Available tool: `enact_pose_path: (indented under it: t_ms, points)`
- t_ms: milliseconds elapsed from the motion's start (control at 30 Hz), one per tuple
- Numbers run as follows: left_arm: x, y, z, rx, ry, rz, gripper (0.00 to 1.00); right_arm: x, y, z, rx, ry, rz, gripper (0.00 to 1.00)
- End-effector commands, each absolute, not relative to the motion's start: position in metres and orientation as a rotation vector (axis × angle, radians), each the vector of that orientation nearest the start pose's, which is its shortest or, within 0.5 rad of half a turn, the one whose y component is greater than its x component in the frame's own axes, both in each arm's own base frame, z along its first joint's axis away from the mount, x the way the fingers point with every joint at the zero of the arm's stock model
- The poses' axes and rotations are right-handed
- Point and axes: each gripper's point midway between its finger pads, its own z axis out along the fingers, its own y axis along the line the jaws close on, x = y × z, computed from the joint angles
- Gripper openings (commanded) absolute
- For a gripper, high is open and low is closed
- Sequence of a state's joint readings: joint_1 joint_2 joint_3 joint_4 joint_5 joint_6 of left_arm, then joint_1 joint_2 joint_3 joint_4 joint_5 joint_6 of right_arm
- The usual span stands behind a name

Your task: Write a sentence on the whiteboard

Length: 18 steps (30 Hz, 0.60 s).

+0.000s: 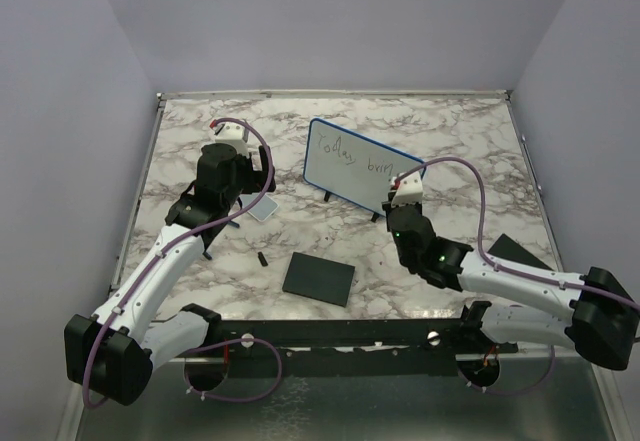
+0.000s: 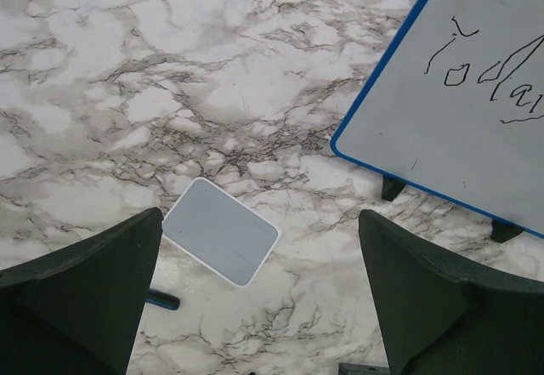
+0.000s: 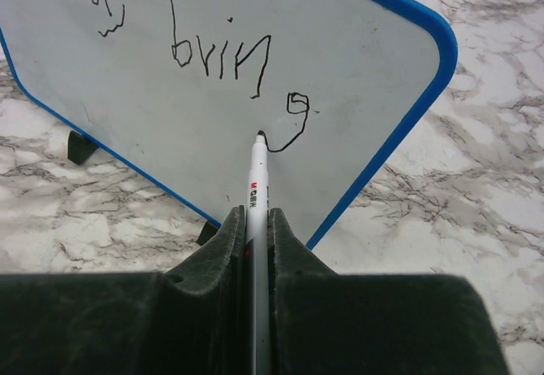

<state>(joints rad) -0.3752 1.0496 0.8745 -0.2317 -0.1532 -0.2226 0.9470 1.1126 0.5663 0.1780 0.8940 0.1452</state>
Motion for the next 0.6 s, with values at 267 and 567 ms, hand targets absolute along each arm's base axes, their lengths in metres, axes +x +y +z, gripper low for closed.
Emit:
enact_pose_path:
  t_ms: [267, 567]
  points:
    - [0.332, -0.116, 0.229, 0.061, 1.955, -0.264, 0.99, 0.267, 0.161, 0.207, -0.127, 1.739, 0.079, 0.00]
    - [0.332, -0.116, 0.228, 0.060, 1.960, -0.264, 0.99, 0.266, 0.137, 0.204, -0.029, 1.750, -0.035, 0.00]
